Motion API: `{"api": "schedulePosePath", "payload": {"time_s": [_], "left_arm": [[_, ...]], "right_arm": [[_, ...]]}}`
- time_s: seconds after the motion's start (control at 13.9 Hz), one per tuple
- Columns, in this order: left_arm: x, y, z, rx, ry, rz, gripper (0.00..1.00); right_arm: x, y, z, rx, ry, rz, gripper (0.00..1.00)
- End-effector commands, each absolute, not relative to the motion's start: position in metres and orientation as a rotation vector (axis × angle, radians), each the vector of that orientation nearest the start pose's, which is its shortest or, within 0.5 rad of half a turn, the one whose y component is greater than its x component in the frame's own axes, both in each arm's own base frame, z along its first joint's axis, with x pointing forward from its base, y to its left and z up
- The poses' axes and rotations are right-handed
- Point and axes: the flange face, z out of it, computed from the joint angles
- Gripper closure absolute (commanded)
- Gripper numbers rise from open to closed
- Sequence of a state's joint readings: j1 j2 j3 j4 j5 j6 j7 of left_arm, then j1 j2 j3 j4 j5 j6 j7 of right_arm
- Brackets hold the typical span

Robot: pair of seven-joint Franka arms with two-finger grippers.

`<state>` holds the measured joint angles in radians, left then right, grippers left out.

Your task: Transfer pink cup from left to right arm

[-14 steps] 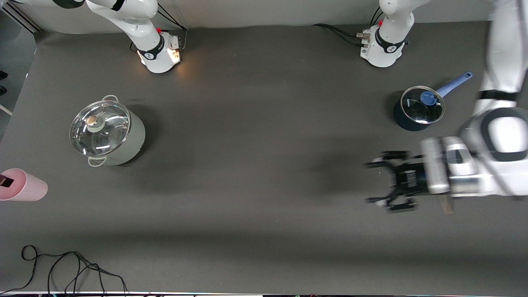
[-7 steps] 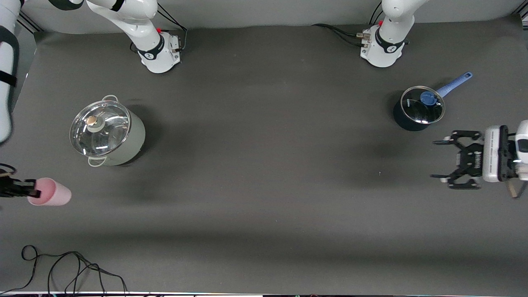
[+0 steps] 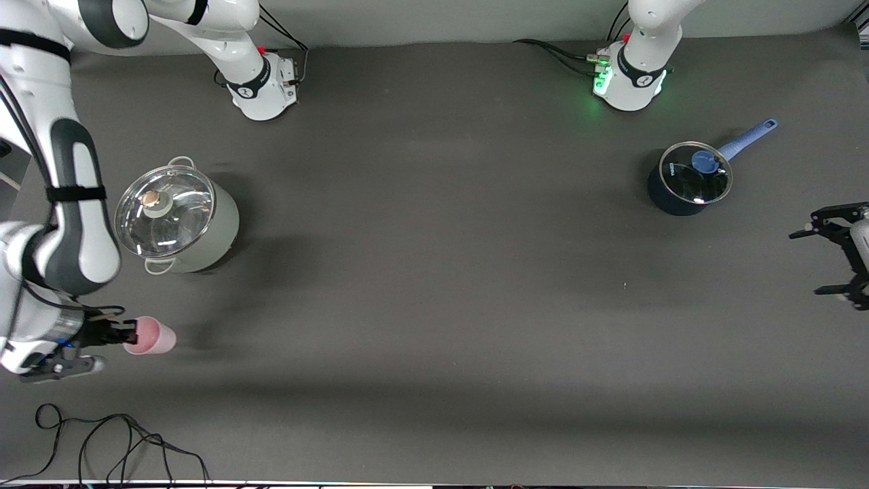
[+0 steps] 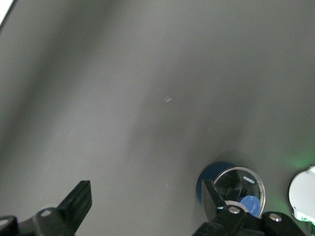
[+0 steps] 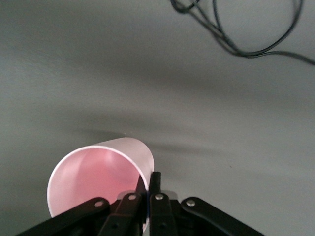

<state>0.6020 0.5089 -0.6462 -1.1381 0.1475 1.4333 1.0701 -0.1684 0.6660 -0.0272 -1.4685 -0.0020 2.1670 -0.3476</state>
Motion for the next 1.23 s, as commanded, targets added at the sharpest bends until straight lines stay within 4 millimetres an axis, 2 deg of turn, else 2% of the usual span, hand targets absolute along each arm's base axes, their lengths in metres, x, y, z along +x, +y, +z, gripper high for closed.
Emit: {"api": "schedulePosePath", "payload": {"time_s": [0.0,0.07,0.29,0.43,0.58,0.65,0.72,0.79,0.87,0.94,1.01,1.08,1.15], "left_arm": [[0.66,0.075,0.561,-2.876,1.382,0.112,0.0],[0.659,0.073,0.559,-2.914,1.314,0.123,0.0],[0.654,0.066,0.556,-3.061,0.907,0.195,0.0],[0.65,0.049,0.558,-3.108,0.701,0.247,0.0],[0.643,0.024,0.556,-3.225,0.367,0.34,0.0],[0.64,0.013,0.557,-3.25,0.274,0.379,0.0],[0.634,-0.009,0.562,-3.231,0.275,0.416,0.0],[0.629,-0.021,0.559,-3.211,0.297,0.469,0.0],[0.625,-0.03,0.556,-3.195,0.315,0.493,0.0],[0.619,-0.038,0.553,-3.174,0.33,0.508,0.0],[0.616,-0.042,0.552,-3.156,0.334,0.507,0.0],[0.615,-0.04,0.55,-3.147,0.33,0.517,0.0],[0.616,-0.037,0.55,-3.15,0.326,0.518,0.0]], "right_arm": [[0.711,-0.137,0.27,-3.154,-0.285,-0.049,1.0],[0.711,-0.137,0.265,-3.157,-0.292,-0.045,1.0],[0.713,-0.138,0.246,-3.159,-0.287,-0.075,1.0],[0.714,-0.138,0.244,-3.157,-0.285,-0.076,1.0],[0.715,-0.137,0.234,-3.157,-0.28,-0.086,1.0],[0.715,-0.137,0.229,-3.156,-0.28,-0.084,1.0],[0.715,-0.137,0.23,-3.156,-0.282,-0.086,1.0],[0.715,-0.137,0.23,-3.156,-0.282,-0.084,0.98],[0.715,-0.137,0.233,-3.159,-0.283,-0.085,0.71],[0.715,-0.139,0.235,-3.16,-0.276,-0.087,0.28],[0.715,-0.142,0.238,-3.16,-0.271,-0.087,0.25],[0.714,-0.143,0.239,-3.159,-0.268,-0.08,0.09],[0.714,-0.144,0.24,-3.159,-0.266,-0.08,0.01]]}}
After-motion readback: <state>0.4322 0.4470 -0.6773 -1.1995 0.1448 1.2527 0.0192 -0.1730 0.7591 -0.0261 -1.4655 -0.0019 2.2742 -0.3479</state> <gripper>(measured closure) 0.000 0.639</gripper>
